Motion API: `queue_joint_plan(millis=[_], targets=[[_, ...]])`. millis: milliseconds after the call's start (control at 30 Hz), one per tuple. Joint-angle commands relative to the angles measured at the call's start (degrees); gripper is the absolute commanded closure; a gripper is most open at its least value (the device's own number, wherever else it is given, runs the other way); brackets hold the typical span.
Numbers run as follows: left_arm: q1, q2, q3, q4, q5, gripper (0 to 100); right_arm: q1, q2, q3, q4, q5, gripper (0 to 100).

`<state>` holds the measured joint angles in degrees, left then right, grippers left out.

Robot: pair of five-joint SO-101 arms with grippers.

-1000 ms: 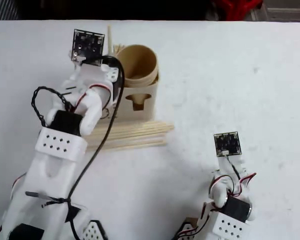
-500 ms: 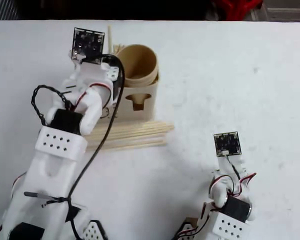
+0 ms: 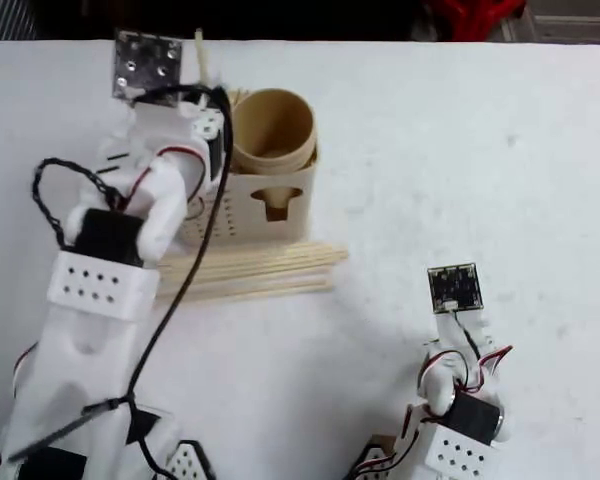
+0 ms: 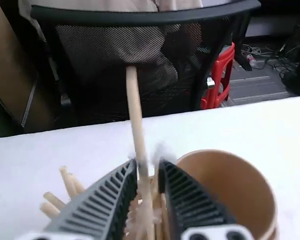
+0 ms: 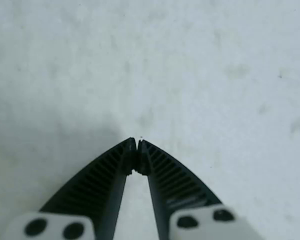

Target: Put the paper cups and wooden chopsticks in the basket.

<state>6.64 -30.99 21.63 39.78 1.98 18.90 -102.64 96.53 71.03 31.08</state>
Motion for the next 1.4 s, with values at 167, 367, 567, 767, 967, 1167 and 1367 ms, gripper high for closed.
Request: queue_joint_plan(millis=[167,367,567,767,967,1167,1367], targets=[[-0.92,-0.84,-11.08,8.88,-2.55,90,-0.22,-0.48,0.35,-0.84,-0.62,98.1],[2.51,-7.34,-17.58,25.32,-9.58,93,-0.22,-0.48,0.35,-0.84,-0.62,98.1],[12.7,-11.56,-17.67,43.43,-22.68,95,-0.22,-0.48,0.35,-0.84,-0.62,98.1],[20.88,-6.11,-4.84,49.93,-32.79,94,-0.22,-0.48,0.35,-0.84,-0.62,98.1],[21.32,3.03,14.33,31.56,-33.93,94,-0.22,-0.48,0.35,-0.84,-0.62,98.1],[21.58,3.82,28.57,11.34,-37.8,93,-0.22,-0.48,0.35,-0.84,-0.62,98.1],[20.79,3.82,34.9,5.54,-37.54,87,-0.22,-0.48,0.35,-0.84,-0.62,98.1]])
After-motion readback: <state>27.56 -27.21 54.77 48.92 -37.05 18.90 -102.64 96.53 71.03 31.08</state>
